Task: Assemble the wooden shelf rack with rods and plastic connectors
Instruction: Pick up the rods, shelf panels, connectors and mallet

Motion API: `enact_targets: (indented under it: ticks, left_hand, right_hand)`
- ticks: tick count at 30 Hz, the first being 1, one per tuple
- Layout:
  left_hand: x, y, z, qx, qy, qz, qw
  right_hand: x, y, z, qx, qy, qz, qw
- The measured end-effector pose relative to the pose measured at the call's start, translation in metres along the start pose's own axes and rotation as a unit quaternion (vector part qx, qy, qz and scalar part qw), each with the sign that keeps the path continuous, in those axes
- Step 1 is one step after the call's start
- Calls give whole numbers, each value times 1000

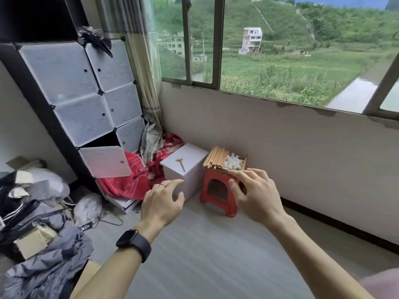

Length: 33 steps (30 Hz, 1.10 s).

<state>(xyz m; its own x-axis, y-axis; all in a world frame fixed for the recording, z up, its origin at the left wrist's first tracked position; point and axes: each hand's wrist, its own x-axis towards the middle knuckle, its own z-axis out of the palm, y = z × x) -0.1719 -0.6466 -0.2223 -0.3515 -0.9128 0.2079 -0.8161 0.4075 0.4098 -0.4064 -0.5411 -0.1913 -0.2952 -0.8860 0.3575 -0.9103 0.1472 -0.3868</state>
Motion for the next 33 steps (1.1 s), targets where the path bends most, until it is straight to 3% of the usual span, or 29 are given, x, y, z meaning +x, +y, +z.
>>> enact_targets:
  ticks: [11, 25, 33]
  left_hand:
    - [157, -84, 74, 3, -72, -78, 994]
    - [393, -141, 141, 12, -173, -45, 984]
    - [512, -145, 209, 21, -221, -43, 974]
  right_hand:
    - [156, 30, 128, -5, -107, 0, 994]
    - [339, 55, 245, -22, -171, 89, 981]
    - [437, 113, 299, -12, -196, 118, 973]
